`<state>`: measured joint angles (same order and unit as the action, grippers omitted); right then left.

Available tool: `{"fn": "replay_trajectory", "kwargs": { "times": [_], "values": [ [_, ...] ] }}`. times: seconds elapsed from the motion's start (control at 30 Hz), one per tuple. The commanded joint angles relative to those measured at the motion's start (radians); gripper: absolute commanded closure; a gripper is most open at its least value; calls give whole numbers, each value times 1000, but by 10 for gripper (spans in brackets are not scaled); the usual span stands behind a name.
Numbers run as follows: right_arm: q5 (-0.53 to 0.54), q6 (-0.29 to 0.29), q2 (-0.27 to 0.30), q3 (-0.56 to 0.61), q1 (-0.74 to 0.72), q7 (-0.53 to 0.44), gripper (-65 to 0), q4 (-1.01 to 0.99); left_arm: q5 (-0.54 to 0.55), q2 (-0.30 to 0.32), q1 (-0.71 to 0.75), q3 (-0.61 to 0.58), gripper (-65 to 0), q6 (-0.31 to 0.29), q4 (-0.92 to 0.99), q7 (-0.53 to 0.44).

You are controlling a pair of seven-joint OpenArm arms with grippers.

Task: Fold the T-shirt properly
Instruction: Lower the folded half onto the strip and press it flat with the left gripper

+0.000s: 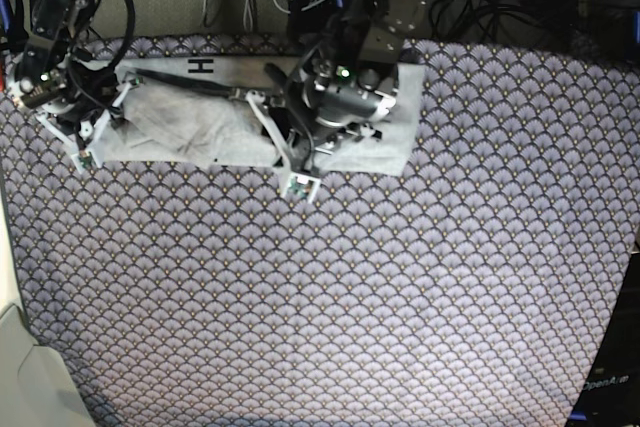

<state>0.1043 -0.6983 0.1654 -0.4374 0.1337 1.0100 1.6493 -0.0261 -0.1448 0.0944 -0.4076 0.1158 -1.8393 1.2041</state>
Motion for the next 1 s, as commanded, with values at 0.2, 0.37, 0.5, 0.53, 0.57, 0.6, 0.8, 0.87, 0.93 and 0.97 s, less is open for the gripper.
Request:
{"fn": "replay_trajectory", "kwargs": {
  "times": [0.2,0.37,0.5,0.53,0.57,0.6,0.8,0.87,0.93,0.97],
  "values": [
    [2,0,12,-4,-7,-7,-203,19,24,-12,-8,-18,-147,-6,-44,-22],
    [2,0,12,-4,-6,-7,-203,19,58,-12,-11,-20,-147,-6,-82,-20],
    [2,0,12,-4,-6,-7,-203,19,62,-12,-12,-20,-149,-6,-78,-14],
    [2,0,12,-4,-6,-7,-203,19,62,-12,-12,-20,-158,-6,-76,-13],
    [2,0,12,-4,-6,-7,-203,19,62,-12,-11,-20,-181,-6,-76,-13],
    [2,0,12,-4,-6,-7,-203,19,61,-12,-11,-18,-210,-6,-76,-11],
    [2,0,12,-4,-6,-7,-203,21,61,-12,-9,-17,-517,-8,-82,-11],
    [2,0,12,-4,-6,-7,-203,21,61,-12,-9,-15,-587,-8,-84,-13],
    [2,0,12,-4,-6,-7,-203,21,61,-12,-9,-15,-630,-8,-86,-17],
    [2,0,12,-4,-6,-7,-203,21,61,-12,-9,-14,-640,-8,-96,-17]
  ]
}}
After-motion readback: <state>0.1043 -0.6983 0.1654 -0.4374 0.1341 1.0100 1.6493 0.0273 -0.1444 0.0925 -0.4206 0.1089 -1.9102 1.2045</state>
